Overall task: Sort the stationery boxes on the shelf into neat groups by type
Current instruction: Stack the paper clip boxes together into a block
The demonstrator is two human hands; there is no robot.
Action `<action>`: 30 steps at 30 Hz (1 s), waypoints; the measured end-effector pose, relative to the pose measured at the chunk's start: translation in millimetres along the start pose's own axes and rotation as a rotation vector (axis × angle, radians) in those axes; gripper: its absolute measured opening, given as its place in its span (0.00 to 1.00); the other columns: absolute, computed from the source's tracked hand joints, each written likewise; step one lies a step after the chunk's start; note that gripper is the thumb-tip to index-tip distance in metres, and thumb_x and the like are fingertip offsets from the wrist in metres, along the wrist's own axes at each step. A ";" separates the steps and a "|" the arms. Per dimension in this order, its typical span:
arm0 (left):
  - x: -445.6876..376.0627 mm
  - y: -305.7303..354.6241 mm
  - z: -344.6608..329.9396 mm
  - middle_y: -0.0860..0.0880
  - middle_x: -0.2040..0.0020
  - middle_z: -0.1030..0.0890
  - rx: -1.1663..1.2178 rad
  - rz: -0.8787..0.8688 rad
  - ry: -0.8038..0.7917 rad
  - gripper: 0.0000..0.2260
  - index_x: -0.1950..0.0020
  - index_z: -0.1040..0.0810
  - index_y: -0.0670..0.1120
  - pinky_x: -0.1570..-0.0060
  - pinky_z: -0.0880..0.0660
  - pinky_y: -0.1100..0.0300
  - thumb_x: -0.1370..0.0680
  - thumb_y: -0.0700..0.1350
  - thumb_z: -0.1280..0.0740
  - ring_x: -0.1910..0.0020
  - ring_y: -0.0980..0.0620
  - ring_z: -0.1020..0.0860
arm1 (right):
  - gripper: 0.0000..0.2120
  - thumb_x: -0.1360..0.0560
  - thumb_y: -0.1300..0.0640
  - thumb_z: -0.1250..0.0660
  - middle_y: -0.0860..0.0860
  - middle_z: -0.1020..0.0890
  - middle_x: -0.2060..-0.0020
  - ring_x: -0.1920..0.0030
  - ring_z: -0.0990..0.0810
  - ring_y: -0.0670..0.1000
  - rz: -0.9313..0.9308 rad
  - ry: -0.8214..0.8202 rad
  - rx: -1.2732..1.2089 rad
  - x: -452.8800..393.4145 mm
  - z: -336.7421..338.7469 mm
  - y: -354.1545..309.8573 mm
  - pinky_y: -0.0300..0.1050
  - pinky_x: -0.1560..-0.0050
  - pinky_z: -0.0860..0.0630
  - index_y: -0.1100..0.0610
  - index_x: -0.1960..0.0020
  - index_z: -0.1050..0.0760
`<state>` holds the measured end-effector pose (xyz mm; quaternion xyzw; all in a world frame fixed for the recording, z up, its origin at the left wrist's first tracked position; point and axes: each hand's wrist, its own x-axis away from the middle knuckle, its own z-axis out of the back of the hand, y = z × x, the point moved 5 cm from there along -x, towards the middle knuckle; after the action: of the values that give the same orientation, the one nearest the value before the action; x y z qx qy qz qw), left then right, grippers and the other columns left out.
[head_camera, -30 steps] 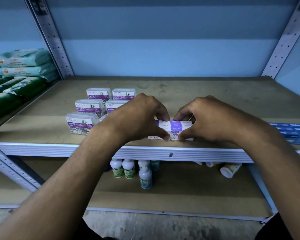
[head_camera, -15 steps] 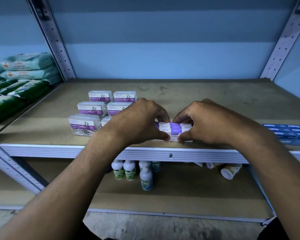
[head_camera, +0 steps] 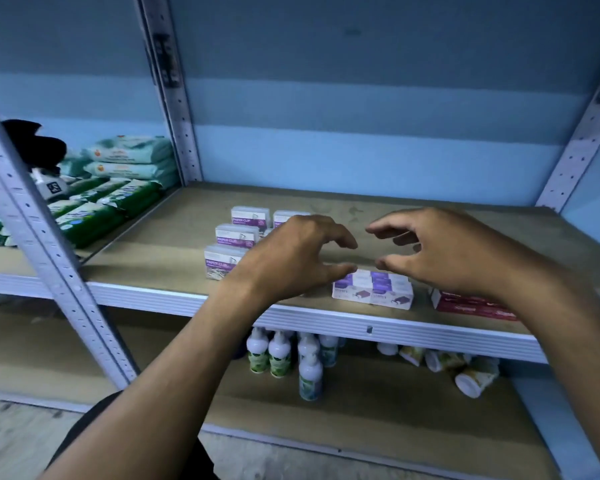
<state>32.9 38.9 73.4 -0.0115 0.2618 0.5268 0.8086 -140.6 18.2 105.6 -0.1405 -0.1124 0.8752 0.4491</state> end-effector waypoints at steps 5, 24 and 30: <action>5.9 -26.3 17.6 0.55 0.48 0.17 0.011 0.077 0.070 0.14 0.43 0.18 0.52 0.45 0.24 0.56 0.28 0.53 0.29 0.47 0.57 0.21 | 0.22 0.27 0.48 0.25 0.39 0.20 0.39 0.45 0.20 0.40 0.029 0.028 -0.021 -18.2 5.7 -21.9 0.45 0.39 0.24 0.41 0.34 0.24; 20.5 -100.7 50.9 0.57 0.44 0.18 -0.131 0.255 0.163 0.14 0.41 0.19 0.53 0.48 0.29 0.65 0.26 0.52 0.28 0.46 0.59 0.22 | 0.20 0.25 0.51 0.27 0.42 0.19 0.38 0.46 0.21 0.41 0.130 -0.046 -0.110 -103.5 -41.6 -49.4 0.36 0.44 0.30 0.45 0.33 0.23; 26.6 -132.0 40.1 0.57 0.39 0.20 -0.093 0.350 0.039 0.16 0.39 0.20 0.55 0.43 0.30 0.65 0.24 0.58 0.31 0.40 0.58 0.24 | 0.19 0.25 0.52 0.27 0.42 0.19 0.38 0.48 0.23 0.39 0.154 -0.067 -0.109 -126.2 -55.1 -48.8 0.32 0.50 0.32 0.45 0.34 0.22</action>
<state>170.8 14.4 62.5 -0.0132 0.2507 0.6706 0.6980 -14.3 -53.2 88.1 -0.1434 -0.1637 0.9039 0.3683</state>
